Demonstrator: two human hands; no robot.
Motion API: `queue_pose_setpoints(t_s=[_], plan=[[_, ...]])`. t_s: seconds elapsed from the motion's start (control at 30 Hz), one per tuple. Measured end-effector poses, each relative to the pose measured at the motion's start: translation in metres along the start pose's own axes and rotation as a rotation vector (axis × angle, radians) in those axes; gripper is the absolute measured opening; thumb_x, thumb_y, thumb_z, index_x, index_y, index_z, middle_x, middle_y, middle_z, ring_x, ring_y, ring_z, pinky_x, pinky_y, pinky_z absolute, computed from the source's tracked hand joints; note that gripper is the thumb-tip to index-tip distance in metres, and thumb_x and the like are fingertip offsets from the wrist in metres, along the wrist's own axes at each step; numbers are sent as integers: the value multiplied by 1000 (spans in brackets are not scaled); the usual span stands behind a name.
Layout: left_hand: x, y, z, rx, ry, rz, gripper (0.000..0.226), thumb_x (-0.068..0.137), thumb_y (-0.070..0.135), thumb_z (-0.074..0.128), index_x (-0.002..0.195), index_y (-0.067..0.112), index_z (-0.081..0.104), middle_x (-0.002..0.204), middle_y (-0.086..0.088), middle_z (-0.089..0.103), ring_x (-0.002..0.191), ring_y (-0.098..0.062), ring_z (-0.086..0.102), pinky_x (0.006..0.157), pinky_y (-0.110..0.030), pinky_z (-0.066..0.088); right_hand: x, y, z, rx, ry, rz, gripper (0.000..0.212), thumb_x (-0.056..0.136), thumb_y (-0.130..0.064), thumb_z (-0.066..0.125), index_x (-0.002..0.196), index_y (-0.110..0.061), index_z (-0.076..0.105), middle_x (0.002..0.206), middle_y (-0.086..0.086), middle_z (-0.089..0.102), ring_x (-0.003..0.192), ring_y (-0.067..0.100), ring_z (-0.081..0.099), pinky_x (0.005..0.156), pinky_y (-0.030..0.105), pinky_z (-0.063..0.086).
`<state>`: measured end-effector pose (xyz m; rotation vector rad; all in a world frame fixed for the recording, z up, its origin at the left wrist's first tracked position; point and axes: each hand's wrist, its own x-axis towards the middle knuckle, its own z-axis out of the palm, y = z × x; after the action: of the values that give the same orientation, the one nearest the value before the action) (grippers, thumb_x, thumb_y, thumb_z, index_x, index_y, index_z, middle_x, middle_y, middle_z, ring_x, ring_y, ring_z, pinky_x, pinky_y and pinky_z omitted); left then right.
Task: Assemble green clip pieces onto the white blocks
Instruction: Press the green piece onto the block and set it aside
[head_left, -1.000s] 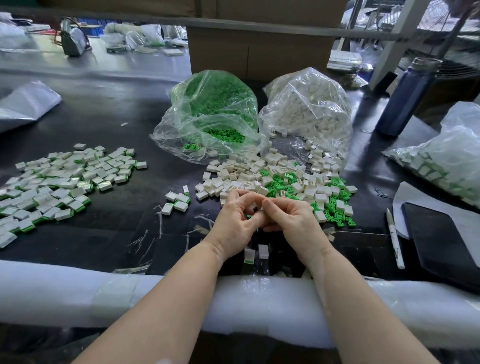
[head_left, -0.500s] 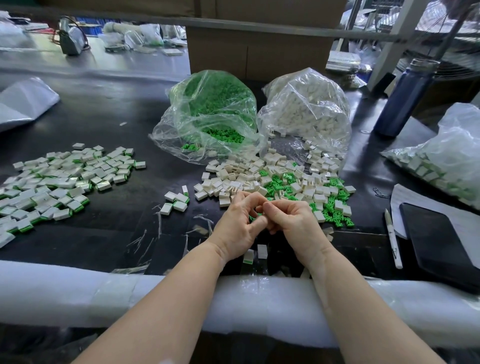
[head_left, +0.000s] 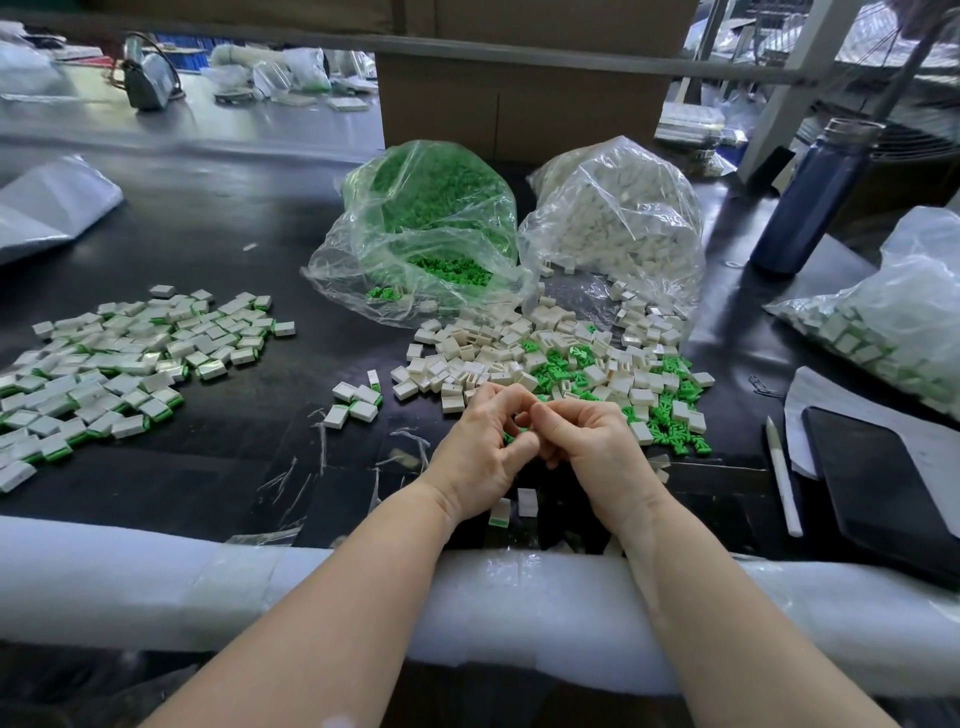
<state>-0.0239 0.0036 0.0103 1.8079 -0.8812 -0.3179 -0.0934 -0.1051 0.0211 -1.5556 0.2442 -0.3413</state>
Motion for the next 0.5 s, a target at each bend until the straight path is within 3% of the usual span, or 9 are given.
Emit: queue_pose_setpoints(t_s=[0.2, 0.37, 0.5], plan=[[1, -1, -1, -20, 7, -1, 29, 86, 6, 53, 80, 34, 50, 91, 6, 41, 75, -4, 46, 76, -13, 42, 1, 3, -1, 21, -59, -2, 27, 91, -16, 56, 71, -16, 74, 60, -1, 62, 57, 7, 53, 54, 16, 45], [0, -1, 0, -10, 3, 8, 30, 86, 5, 53, 79, 34, 49, 91, 8, 41, 76, -5, 47, 81, -23, 45, 2, 3, -2, -19, -64, -18, 34, 92, -14, 55, 64, -22, 73, 53, -7, 59, 52, 2, 50, 52, 14, 42], [0, -1, 0, 12, -5, 14, 26, 86, 6, 53, 81, 31, 49, 91, 7, 41, 76, -7, 47, 83, -30, 46, 1, 3, -2, -10, -39, -5, 29, 91, -13, 56, 67, -17, 73, 53, -5, 59, 51, 4, 49, 51, 14, 42]])
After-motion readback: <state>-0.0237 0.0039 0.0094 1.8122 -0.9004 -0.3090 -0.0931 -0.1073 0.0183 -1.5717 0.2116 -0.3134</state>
